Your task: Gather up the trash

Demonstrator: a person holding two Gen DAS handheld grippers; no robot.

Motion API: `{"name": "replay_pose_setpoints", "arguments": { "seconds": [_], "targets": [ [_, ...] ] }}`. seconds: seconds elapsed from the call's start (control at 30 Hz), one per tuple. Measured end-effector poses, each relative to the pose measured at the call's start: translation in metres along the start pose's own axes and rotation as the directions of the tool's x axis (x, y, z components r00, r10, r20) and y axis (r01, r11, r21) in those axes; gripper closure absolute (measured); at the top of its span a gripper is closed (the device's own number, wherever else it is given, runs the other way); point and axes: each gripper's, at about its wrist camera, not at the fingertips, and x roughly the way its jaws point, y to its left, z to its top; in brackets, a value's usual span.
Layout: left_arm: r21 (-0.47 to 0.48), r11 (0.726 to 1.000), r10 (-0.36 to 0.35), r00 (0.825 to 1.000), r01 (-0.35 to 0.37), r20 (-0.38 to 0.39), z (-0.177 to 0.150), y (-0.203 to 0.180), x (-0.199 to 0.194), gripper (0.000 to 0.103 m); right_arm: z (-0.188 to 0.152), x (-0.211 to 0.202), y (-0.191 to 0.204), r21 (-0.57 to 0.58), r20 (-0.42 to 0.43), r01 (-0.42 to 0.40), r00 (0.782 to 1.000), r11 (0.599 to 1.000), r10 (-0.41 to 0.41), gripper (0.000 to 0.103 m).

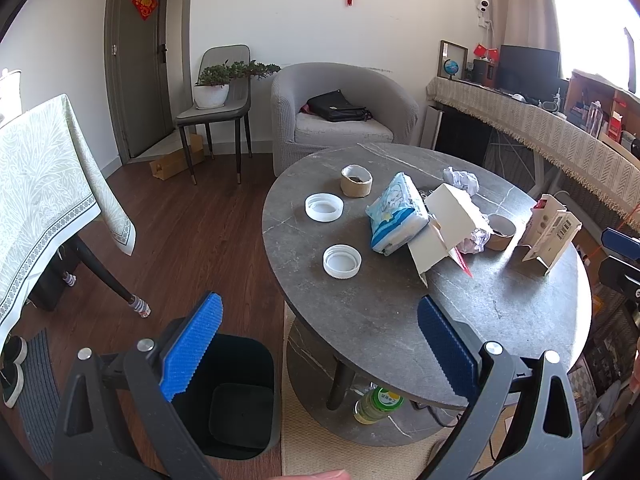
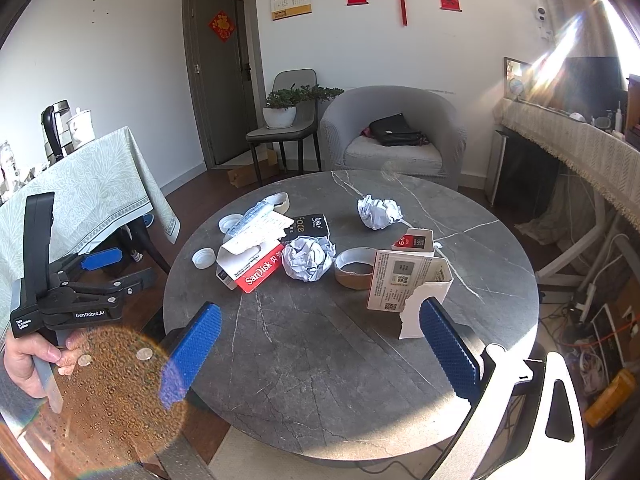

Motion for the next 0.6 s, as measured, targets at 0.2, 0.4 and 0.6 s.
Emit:
{"name": "replay_pose_setpoints", "arguments": {
  "seconds": [0.2,0.4,0.6],
  "targets": [
    [0.002,1.000,0.001,1.000,-0.001,0.000,-0.0003,-0.0007,-0.0003,0.003,0.0001,0.0005,-0.0002,0.002,-0.003,0.000,1.000,1.000,0.000,0.003],
    [0.002,1.000,0.001,1.000,-0.001,0.000,-0.0003,-0.0010,-0.0002,0.003,-0.0002,0.0010,-0.0005,0.003,-0.004,-0.003,1.000,1.000,0.003,0.003],
    [0.003,1.000,0.002,1.000,-0.002,0.000,-0.0004,-0.0011,-0.0001,0.003,-0.0003,0.0013,-0.0001,0.002,-0.004,-0.003,1.000,1.000,0.003,0.003]
  ]
}}
